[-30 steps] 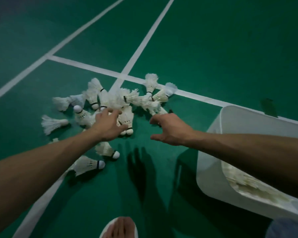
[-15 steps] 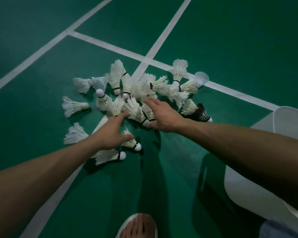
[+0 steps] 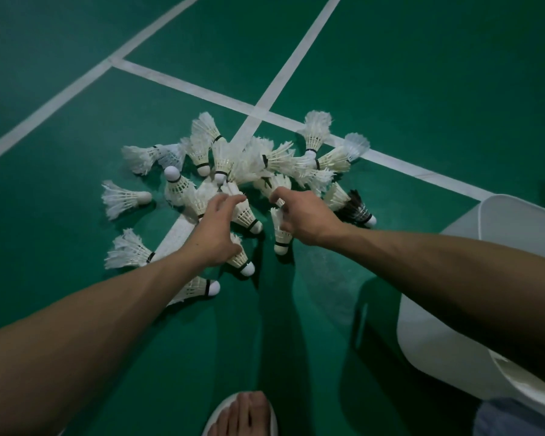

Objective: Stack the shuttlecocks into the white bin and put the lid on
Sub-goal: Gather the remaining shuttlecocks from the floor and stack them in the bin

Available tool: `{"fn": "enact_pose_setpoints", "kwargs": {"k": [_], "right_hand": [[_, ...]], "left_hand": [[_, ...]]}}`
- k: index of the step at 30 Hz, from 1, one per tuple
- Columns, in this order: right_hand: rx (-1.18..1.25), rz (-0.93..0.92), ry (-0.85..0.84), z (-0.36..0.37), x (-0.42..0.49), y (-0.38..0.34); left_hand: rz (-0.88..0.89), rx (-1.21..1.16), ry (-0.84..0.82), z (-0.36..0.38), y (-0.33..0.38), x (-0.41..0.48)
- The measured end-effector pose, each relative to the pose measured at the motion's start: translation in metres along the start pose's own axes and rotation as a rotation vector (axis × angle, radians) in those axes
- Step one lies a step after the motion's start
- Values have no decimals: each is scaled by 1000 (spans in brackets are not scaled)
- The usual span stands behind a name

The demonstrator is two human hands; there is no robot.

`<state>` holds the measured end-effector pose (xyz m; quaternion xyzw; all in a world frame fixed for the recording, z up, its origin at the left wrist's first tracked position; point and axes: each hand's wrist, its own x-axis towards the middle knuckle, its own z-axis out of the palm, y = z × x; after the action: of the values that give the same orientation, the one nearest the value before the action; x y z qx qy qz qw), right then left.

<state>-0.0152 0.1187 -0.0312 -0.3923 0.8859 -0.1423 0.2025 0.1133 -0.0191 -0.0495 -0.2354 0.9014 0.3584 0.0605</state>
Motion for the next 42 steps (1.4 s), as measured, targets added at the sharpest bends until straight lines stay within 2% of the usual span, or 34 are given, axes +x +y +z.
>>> {"fn": "enact_pose_setpoints", "kwargs": {"k": [6, 12, 19, 24, 30, 33, 36, 40, 42], "right_hand": [[184, 17, -50, -16, -9, 11], [140, -8, -121, -17, -19, 17], [130, 2, -127, -21, -23, 21], [153, 0, -114, -25, -24, 21], [170, 23, -56, -38, -28, 22], [168, 30, -42, -48, -39, 23], [172, 34, -56, -55, -53, 25], [147, 34, -68, -55, -75, 32], [130, 36, -71, -54, -84, 37]], "left_hand": [[-1, 39, 28, 9, 13, 5], [18, 77, 40, 4, 8, 6], [76, 126, -152, 1, 16, 9], [33, 62, -139, -2, 18, 13], [-39, -192, -49, -8, 21, 8], [-34, -248, -65, -9, 26, 5], [-8, -177, -148, -3, 31, 3], [104, 61, -229, 16, 36, -2], [146, 157, -203, 21, 38, -2]]}}
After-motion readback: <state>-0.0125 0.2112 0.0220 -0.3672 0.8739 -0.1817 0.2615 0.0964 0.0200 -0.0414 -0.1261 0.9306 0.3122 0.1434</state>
